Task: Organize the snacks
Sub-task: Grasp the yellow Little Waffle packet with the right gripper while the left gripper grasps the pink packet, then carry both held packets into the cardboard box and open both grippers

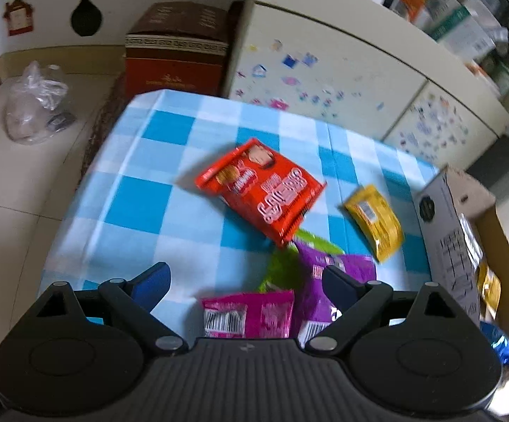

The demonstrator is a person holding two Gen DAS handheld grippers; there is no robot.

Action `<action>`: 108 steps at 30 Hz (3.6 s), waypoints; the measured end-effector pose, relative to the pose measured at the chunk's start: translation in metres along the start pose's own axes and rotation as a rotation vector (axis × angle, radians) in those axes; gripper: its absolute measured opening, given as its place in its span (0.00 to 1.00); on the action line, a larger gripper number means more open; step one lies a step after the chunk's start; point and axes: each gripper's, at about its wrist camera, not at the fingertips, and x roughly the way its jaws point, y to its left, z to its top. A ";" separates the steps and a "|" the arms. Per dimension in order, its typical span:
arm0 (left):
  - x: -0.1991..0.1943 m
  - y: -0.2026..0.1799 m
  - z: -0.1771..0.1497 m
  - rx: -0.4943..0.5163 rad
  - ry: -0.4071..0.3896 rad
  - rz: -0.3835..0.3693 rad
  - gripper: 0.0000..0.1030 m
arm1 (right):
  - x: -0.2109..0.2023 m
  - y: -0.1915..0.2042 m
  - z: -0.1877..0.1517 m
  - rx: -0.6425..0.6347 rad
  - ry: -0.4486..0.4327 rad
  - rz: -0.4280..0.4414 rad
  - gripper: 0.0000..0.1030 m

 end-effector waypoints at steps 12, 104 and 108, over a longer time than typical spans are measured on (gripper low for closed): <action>0.021 0.002 -0.023 0.094 0.100 0.036 0.93 | -0.005 -0.017 -0.003 -0.039 -0.011 -0.109 0.89; -0.042 0.003 -0.076 0.137 -0.111 -0.012 0.55 | -0.063 0.026 -0.017 -0.424 -0.170 -0.197 0.49; -0.045 -0.003 -0.077 0.159 -0.128 -0.014 0.55 | -0.082 0.023 0.000 -0.414 -0.221 -0.193 0.48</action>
